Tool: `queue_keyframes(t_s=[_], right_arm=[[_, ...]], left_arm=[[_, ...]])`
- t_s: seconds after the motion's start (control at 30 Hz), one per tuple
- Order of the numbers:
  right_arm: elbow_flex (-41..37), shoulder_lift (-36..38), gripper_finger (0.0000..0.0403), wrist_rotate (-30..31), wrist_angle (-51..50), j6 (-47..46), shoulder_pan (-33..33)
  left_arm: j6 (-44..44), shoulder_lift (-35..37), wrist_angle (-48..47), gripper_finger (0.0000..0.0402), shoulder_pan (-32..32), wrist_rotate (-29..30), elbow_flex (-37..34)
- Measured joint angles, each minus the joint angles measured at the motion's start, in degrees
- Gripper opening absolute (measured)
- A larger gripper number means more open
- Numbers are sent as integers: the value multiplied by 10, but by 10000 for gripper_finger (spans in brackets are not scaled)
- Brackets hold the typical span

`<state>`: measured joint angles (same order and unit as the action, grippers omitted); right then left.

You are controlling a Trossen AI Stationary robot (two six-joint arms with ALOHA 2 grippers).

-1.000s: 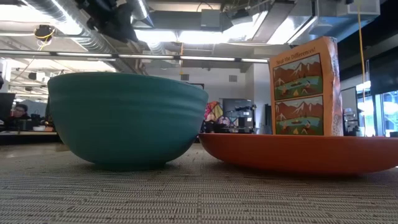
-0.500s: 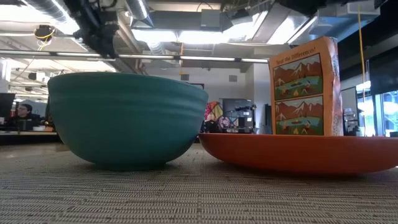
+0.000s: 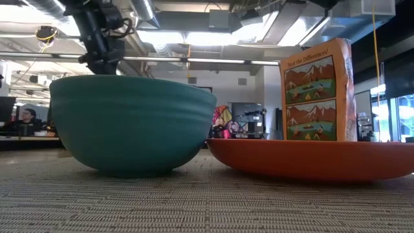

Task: Arrange a breakfast setting
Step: Put the toasted bread from the toaster onto the orange plate

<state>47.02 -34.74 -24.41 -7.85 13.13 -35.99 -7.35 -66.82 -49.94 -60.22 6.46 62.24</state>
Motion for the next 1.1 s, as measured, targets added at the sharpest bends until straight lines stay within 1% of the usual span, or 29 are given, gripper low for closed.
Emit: queue_keyframes(t_s=[0.17,0.27,0.4,0.8,0.93,1.1], right_arm=[[2,1,305,15,-24,8,0],[2,0,305,24,-28,9,0],[2,0,305,28,-27,9,0],[2,1,305,28,-31,7,0],[2,1,305,28,-31,7,0],[2,1,305,28,-32,7,0]], left_arm=[[-8,-2,-14,174,-5,-7,0],[-19,-2,-23,162,-4,-21,0],[-23,-3,-30,143,-4,-23,0],[-24,-3,-35,66,-4,-25,0],[-24,-3,-32,56,-4,-26,0],[-24,-3,-31,53,-4,-25,0]])
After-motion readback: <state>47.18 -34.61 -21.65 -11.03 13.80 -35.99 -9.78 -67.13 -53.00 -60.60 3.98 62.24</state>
